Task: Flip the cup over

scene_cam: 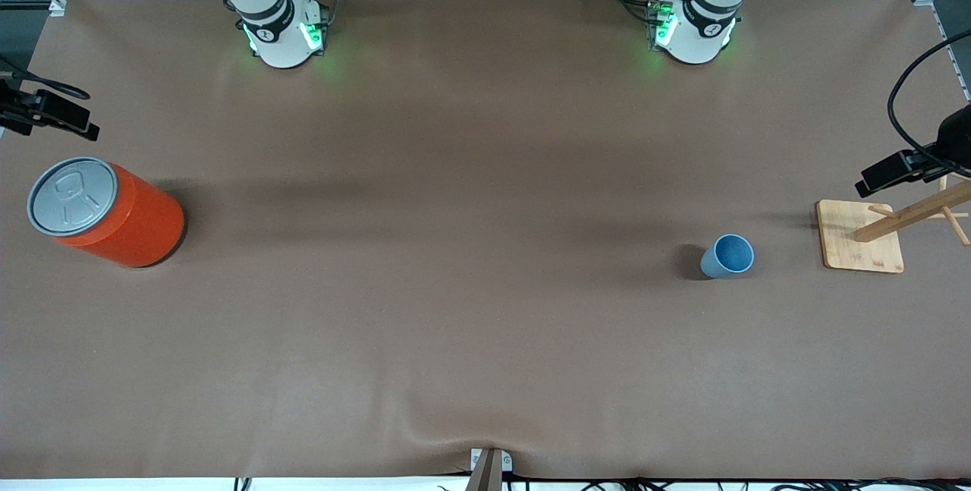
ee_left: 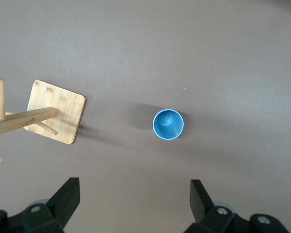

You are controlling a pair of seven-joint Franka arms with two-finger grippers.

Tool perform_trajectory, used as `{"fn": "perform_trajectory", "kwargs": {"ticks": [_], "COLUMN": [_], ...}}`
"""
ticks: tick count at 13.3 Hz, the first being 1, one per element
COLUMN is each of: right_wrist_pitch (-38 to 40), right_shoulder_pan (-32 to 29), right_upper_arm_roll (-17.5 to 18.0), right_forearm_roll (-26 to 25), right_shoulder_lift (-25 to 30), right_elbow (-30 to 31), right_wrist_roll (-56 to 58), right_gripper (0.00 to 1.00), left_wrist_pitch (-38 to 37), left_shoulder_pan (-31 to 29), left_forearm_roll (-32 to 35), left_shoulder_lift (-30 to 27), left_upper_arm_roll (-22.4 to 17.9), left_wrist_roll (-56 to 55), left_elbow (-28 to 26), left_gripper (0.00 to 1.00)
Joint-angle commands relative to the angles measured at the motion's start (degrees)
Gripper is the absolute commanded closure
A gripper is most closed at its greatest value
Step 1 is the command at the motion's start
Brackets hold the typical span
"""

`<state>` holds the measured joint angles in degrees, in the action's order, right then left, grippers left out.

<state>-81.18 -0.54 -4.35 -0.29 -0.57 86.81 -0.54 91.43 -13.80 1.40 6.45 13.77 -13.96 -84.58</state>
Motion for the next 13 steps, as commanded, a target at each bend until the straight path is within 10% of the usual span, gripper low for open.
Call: {"fn": "perform_trajectory", "kwargs": {"ticks": [1, 13], "right_wrist_pitch": [-0.3, -2.8], "right_shoulder_pan": [0.2, 0.7], "right_upper_arm_roll": [0.0, 0.1], "right_forearm_roll": [-0.3, -0.1], "right_shoulder_lift": [0.4, 0.9], "right_elbow": [0.4, 3.0], "right_wrist_roll": [0.0, 0.1], "right_gripper": [0.0, 0.0], "left_wrist_pitch": [-0.4, -2.7], "left_shoulder_pan": [4.0, 12.0], "left_forearm_roll": [1.0, 0.4], "left_shoulder_lift": [-4.9, -12.4], "left_upper_arm_roll": [-1.1, -6.8], "left_wrist_roll": [-4.9, 0.7], "left_elbow": [-4.9, -10.0], "left_gripper": [0.0, 0.0]}}
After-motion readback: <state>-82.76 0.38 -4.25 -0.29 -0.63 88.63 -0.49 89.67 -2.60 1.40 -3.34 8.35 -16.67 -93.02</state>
